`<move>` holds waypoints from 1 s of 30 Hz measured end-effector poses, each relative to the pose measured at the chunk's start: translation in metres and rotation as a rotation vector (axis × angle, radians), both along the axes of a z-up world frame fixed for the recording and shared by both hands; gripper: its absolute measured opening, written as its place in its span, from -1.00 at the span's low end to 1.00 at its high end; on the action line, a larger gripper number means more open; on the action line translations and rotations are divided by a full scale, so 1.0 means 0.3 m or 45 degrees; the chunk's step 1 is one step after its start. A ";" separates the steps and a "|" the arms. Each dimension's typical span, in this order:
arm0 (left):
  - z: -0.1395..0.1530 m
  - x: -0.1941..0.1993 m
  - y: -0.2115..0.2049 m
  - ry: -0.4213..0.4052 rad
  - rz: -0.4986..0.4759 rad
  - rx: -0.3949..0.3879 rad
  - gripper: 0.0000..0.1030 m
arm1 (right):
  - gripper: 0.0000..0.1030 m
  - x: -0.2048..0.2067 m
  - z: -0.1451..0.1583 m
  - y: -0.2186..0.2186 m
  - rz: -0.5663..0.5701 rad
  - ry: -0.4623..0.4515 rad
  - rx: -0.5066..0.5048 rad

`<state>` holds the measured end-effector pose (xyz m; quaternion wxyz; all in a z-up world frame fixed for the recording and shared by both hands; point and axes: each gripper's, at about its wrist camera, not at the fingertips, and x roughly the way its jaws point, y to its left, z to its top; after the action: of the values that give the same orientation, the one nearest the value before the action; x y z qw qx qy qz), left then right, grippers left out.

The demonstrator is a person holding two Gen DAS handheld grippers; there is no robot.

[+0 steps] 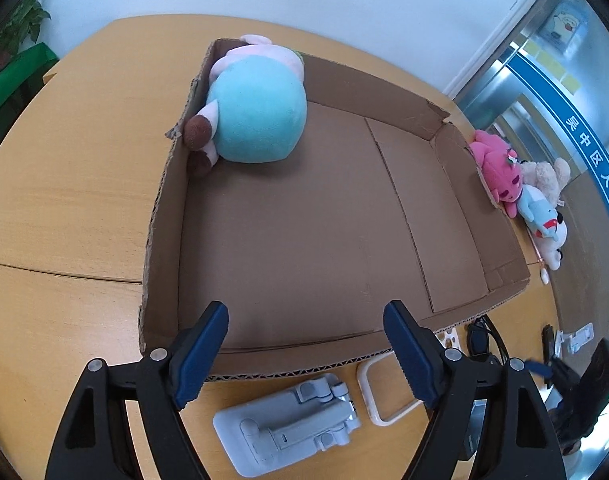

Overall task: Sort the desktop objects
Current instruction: 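Withdraw both grippers from the box toward the items on the table, then move both grippers toward the black charger box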

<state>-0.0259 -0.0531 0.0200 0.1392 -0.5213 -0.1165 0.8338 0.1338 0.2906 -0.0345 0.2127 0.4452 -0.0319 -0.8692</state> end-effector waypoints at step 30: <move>-0.004 0.011 -0.032 0.291 0.096 -0.124 0.55 | 0.61 0.071 -0.203 -0.199 0.104 -0.024 0.069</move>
<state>-0.0227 -0.0626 0.0187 0.0946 -0.4241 -0.0790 0.8972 0.1550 0.2309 -0.0952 0.2357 0.4601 0.0079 -0.8560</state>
